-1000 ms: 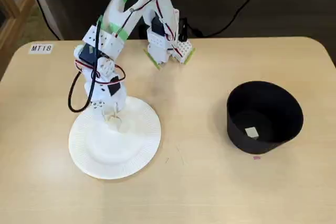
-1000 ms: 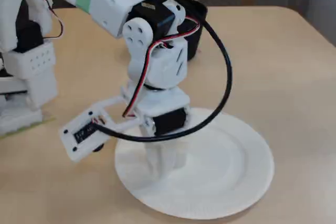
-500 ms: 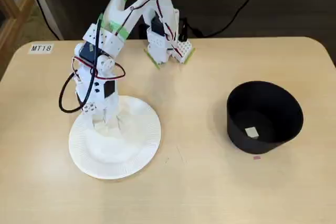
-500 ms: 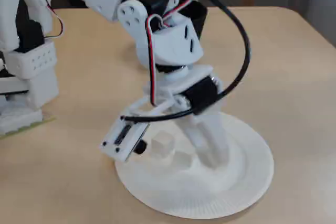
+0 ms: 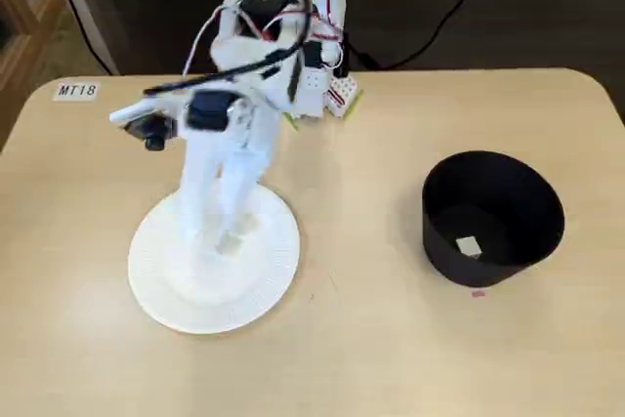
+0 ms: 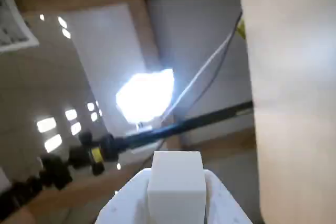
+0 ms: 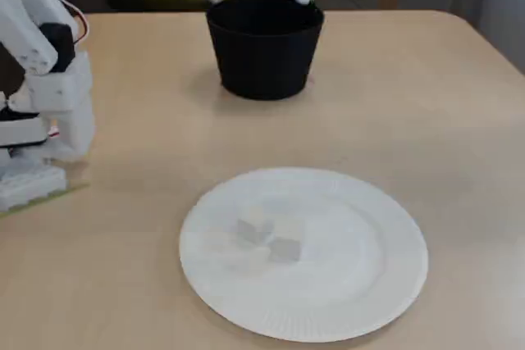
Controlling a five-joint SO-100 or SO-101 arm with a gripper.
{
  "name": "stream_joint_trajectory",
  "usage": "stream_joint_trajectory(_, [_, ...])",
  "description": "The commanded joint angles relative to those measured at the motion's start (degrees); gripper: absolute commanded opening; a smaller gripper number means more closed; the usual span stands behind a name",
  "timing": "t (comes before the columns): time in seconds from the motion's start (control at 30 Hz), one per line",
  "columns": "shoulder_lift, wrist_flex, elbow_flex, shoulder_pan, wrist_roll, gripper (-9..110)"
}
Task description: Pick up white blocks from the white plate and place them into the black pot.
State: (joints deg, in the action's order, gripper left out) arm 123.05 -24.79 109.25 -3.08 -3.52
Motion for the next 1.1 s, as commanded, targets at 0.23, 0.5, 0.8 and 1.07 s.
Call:
stream_joint_trajectory(0.23, [23.3,-0.5,20.1,19.6,9.6,-2])
stream_joint_trajectory(0.5, [14.2,-4.5,17.1,28.4,14.8,-2])
stream_joint_trajectory(0.8, [0.4,-20.3,-1.8,33.7,16.8,-2])
stream_joint_trajectory(1.07, [-12.6,-34.5,-17.8,40.2,17.8,-2])
